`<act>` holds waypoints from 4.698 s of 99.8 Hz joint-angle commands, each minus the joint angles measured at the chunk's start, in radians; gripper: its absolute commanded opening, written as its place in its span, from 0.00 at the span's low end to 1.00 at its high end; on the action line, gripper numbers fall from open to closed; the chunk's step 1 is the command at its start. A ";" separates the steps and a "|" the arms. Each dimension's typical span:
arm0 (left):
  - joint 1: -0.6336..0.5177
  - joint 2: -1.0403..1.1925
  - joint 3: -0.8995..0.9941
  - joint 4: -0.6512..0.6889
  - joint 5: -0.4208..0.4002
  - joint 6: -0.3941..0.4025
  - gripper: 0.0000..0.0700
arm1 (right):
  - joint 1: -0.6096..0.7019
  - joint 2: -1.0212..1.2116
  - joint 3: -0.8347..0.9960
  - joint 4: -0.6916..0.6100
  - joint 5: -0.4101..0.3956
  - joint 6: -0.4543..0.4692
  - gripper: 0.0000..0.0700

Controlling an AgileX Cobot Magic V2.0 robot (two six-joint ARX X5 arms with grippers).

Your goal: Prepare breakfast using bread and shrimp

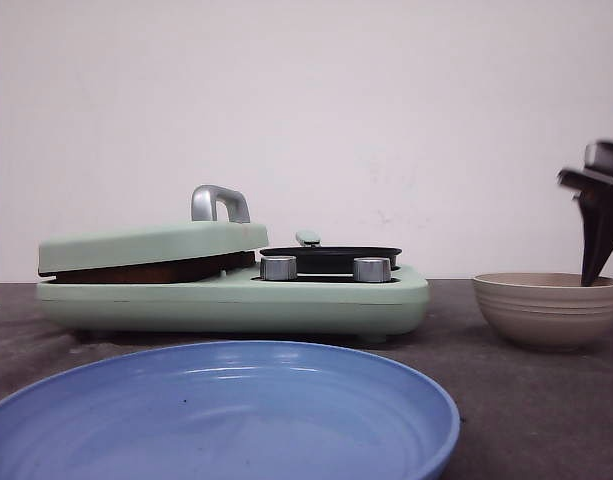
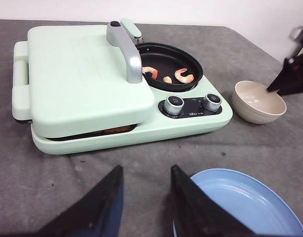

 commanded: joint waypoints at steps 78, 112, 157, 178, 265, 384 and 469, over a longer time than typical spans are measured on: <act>-0.003 0.000 0.003 0.013 -0.002 -0.056 0.15 | 0.276 -0.542 0.013 0.049 -0.108 -0.072 0.00; -0.003 0.000 0.003 0.037 -0.008 -0.088 0.00 | 0.407 -0.745 0.011 0.065 -0.080 -0.138 0.00; -0.003 -0.026 -0.113 0.294 -0.090 -0.183 0.00 | 0.596 -0.954 -0.449 0.375 -0.044 -0.122 0.00; -0.003 -0.132 -0.240 0.376 -0.188 -0.283 0.00 | 0.608 -1.023 -0.628 0.481 -0.002 -0.114 0.00; -0.003 -0.335 -0.297 0.109 -0.235 -0.422 0.00 | 0.611 -1.074 -0.784 0.563 0.031 -0.065 0.00; 0.067 -0.335 -0.359 0.277 -0.343 -0.248 0.00 | 0.611 -1.074 -0.784 0.564 0.031 -0.055 0.00; 0.135 -0.335 -0.542 0.379 -0.365 -0.027 0.00 | 0.611 -1.074 -0.784 0.566 0.031 -0.055 0.00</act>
